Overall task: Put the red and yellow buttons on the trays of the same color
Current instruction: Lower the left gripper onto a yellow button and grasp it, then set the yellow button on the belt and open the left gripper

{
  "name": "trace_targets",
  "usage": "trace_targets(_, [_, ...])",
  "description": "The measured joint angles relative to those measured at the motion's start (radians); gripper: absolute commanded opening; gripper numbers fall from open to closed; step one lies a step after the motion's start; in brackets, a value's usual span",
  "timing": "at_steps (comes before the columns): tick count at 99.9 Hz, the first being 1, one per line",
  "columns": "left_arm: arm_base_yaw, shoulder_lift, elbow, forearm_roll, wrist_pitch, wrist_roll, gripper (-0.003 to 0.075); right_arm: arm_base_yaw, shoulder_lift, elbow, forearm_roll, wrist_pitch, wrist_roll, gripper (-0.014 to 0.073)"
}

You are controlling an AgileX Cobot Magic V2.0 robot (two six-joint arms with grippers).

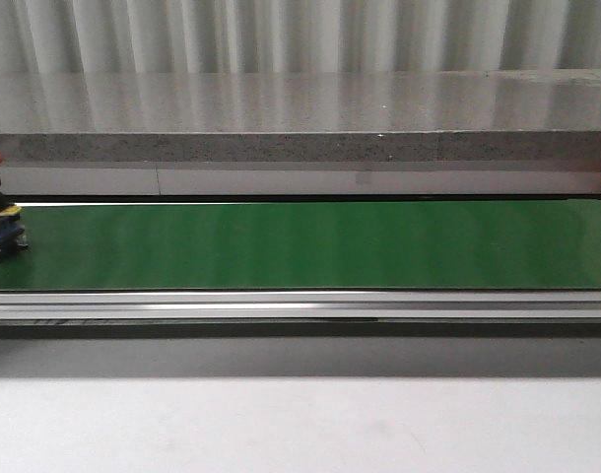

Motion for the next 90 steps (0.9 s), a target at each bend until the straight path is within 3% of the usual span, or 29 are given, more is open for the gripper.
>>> trace_targets(18, [0.0, 0.0, 0.0, 0.002, 0.0, 0.0, 0.0145, 0.0, 0.0, 0.0, 0.0, 0.0, 0.0, -0.0067])
trace_targets(59, [-0.014, -0.175, 0.046, 0.008, 0.006, 0.004, 0.0137, 0.0, 0.0, 0.0, 0.0, 0.0, 0.0, -0.0067])
trace_targets(90, [-0.149, -0.353, 0.125, 0.008, 0.054, 0.008, 0.0137, 0.0, 0.0, 0.0, 0.0, 0.0, 0.0, -0.0067])
